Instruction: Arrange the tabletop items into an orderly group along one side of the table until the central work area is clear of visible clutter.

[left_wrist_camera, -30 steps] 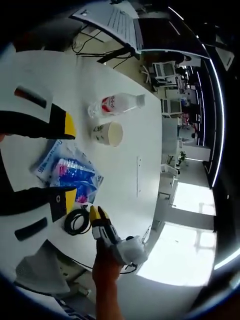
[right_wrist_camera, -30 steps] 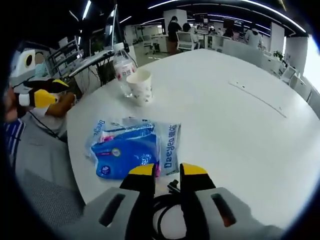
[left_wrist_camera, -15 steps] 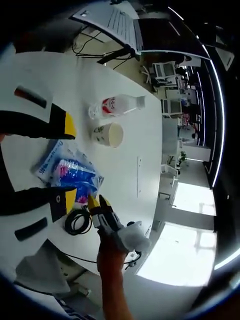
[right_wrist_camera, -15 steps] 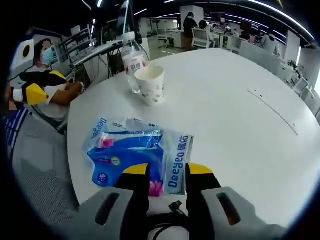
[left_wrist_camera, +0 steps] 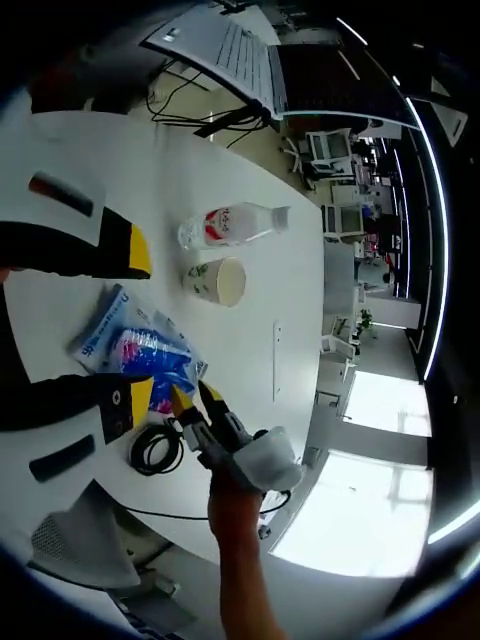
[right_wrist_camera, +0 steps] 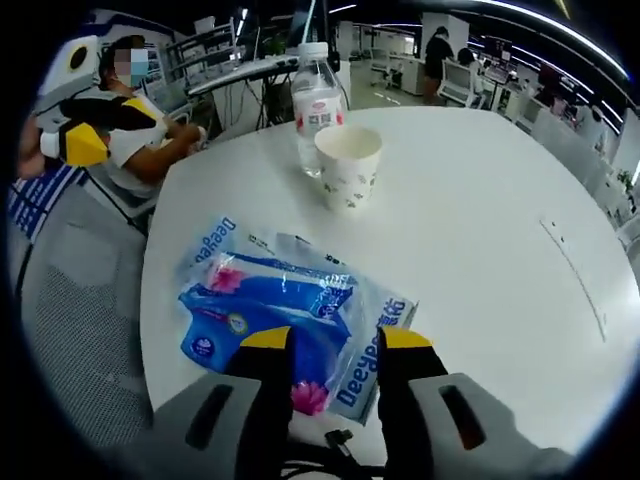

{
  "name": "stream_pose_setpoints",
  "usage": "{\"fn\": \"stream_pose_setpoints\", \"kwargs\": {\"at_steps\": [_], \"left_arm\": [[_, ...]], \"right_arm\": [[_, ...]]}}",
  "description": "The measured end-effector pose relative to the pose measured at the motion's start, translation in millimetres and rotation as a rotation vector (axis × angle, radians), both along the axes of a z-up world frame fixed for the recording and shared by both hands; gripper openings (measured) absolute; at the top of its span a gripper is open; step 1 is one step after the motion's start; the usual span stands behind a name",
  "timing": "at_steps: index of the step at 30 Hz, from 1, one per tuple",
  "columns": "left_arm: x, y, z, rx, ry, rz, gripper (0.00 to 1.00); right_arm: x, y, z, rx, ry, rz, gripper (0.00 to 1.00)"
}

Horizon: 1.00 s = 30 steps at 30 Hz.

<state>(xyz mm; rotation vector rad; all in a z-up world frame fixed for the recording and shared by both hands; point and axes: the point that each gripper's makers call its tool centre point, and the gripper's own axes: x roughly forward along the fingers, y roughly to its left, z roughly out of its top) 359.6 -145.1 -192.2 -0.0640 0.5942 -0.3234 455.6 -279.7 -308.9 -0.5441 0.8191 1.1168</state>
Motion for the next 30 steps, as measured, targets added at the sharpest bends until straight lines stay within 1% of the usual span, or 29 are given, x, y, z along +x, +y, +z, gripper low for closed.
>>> {"fn": "stream_pose_setpoints", "kwargs": {"at_steps": [5,6,7,8,9,10,11,13,16,19,23,24,26,30], "left_arm": [[-0.9,0.1,0.6,0.001,0.0,-0.003,0.36],[-1.1,0.2,0.6,0.001,0.001,-0.003,0.36],[-1.3,0.3,0.7,0.001,0.001,-0.003,0.36],[-1.3,0.4,0.6,0.001,0.001,-0.004,0.36],[-1.4,0.5,0.7,0.001,0.001,-0.004,0.36],[-1.4,0.6,0.7,0.001,0.001,-0.004,0.36],[-1.4,0.8,0.9,0.001,0.001,-0.004,0.36],[-1.2,1.2,1.0,0.001,0.0,-0.003,0.36],[-0.8,0.7,0.4,0.002,0.001,-0.005,0.36],[0.7,-1.8,0.2,0.0,0.0,-0.01,0.36],[1.2,-6.2,0.5,-0.001,-0.002,-0.022,0.36],[0.9,-7.0,0.1,0.0,0.0,-0.025,0.36],[0.5,-8.4,-0.5,-0.002,0.001,-0.027,0.36],[-0.7,-11.0,-1.9,-0.002,0.006,-0.035,0.36]], "right_arm": [[5.1,-0.3,-4.1,-0.027,-0.007,0.024,0.29],[6.8,-0.3,-4.3,-0.03,-0.012,0.026,0.25],[11.3,-1.0,-4.4,-0.033,-0.03,0.026,0.21],[12.5,-1.0,-4.3,-0.031,-0.031,0.025,0.14],[14.1,-0.6,-3.2,-0.022,-0.03,0.019,0.03],[14.3,5.4,2.7,0.04,-0.002,-0.034,0.01],[14.0,6.8,5.2,0.054,0.003,-0.039,0.01],[12.4,5.7,8.5,0.049,-0.008,-0.033,0.0],[9.8,4.4,8.5,0.048,-0.007,-0.034,0.0],[10.0,1.2,8.9,0.063,-0.001,-0.059,0.0],[10.4,-4.5,11.2,0.066,-0.007,-0.082,0.0],[11.3,-6.3,12.6,0.074,-0.005,-0.093,0.0],[15.1,-7.7,19.2,0.117,0.002,-0.135,0.0],[24.5,-17.8,25.5,0.12,-0.017,-0.156,0.0]]}}
